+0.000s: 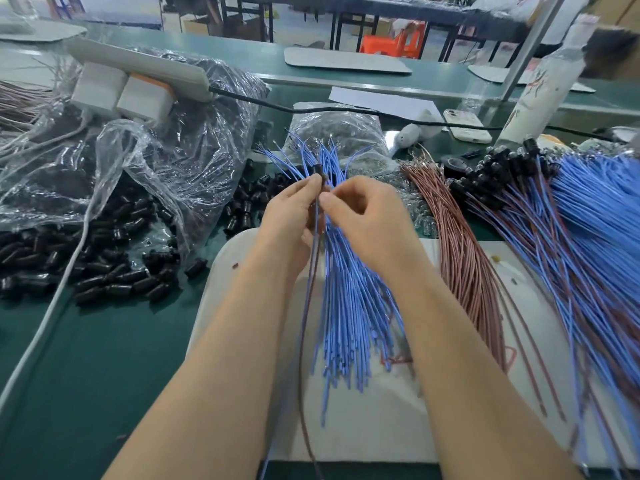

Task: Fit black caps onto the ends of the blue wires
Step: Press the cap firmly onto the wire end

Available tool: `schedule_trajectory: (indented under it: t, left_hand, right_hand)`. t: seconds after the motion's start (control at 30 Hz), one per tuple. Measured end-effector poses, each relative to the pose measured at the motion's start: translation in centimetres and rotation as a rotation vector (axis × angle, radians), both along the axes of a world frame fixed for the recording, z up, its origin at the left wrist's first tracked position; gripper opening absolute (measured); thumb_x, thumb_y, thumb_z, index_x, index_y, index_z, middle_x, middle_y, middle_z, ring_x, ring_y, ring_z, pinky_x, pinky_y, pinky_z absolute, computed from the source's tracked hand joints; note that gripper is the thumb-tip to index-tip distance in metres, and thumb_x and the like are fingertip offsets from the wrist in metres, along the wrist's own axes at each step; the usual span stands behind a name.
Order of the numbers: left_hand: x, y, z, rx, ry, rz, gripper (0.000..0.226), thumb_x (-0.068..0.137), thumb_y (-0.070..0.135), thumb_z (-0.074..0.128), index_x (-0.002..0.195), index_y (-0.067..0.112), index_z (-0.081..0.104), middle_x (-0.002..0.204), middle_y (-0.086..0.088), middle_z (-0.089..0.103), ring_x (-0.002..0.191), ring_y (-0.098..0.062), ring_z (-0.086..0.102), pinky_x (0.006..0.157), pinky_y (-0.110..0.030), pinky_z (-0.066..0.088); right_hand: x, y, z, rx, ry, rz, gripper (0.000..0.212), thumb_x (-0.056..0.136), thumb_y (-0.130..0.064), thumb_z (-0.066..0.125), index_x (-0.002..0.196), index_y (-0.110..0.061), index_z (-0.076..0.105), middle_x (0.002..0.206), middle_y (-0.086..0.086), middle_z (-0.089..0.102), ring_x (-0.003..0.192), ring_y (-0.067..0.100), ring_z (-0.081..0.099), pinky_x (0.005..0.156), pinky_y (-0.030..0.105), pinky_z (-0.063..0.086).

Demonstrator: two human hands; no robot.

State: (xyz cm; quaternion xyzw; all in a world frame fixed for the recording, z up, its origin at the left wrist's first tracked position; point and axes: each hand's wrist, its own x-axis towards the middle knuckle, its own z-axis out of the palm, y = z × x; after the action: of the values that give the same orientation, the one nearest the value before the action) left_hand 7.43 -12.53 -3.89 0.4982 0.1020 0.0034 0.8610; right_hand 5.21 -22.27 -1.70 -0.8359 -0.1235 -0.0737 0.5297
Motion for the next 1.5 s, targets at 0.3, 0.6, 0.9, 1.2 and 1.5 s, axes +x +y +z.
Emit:
schedule_trajectory:
  t: [0.3,0.6,0.9,1.2,1.5]
  left_hand:
    - [0.0,-0.6,-0.3,0.107,-0.099,-0.049,0.013,0.094,0.010,0.056,0.082,0.011,0.061,0.072,-0.001,0.060,0.052,-0.008,0.056,0.049,-0.021,0.049]
    - [-0.2,-0.5,0.0,0.069,-0.074,0.038,0.007,0.094,0.013,0.056,0.098,0.008,0.060,0.078,-0.001,0.061,0.043,-0.008,0.051,0.040,-0.018,0.039]
    - [0.1,-0.2,0.0,0.058,-0.076,0.089,0.010,0.094,0.012,0.055,0.088,0.013,0.063,0.074,0.002,0.062,0.067,-0.008,0.052,0.057,-0.018,0.043]
    - [0.3,-0.1,-0.1,0.037,-0.060,0.100,0.010,0.093,0.011,0.056,0.086,0.012,0.063,0.073,0.000,0.061,0.066,-0.008,0.052,0.060,-0.018,0.043]
    - [0.5,0.4,-0.8,0.297,-0.182,0.160,0.015,0.094,0.011,0.056,0.093,0.024,0.063,0.074,0.010,0.065,0.072,0.001,0.062,0.074,-0.015,0.050]
  right_hand:
    - [2.0,-1.2,-2.2,-0.027,0.095,-0.128,0.014,0.087,-0.028,0.068,0.077,-0.017,0.068,0.073,0.000,0.071,0.069,0.013,0.064,0.071,0.030,0.051]
    - [1.7,-1.1,-2.2,-0.047,0.123,-0.053,0.023,0.087,-0.022,0.066,0.064,-0.021,0.066,0.062,-0.005,0.069,0.049,-0.003,0.051,0.065,0.027,0.044]
    - [1.7,-1.0,-2.2,-0.102,0.191,0.047,0.029,0.087,-0.019,0.064,0.059,-0.022,0.067,0.065,-0.003,0.072,0.053,0.002,0.052,0.072,0.035,0.050]
    - [1.3,-1.0,-1.9,-0.171,0.224,0.104,0.019,0.088,-0.018,0.064,0.071,-0.012,0.071,0.068,0.000,0.072,0.054,-0.001,0.056,0.060,0.020,0.042]
    - [2.1,-3.3,-1.8,-0.189,0.085,-0.164,0.018,0.090,-0.029,0.061,0.083,-0.017,0.072,0.071,-0.009,0.070,0.055,-0.006,0.052,0.057,0.012,0.039]
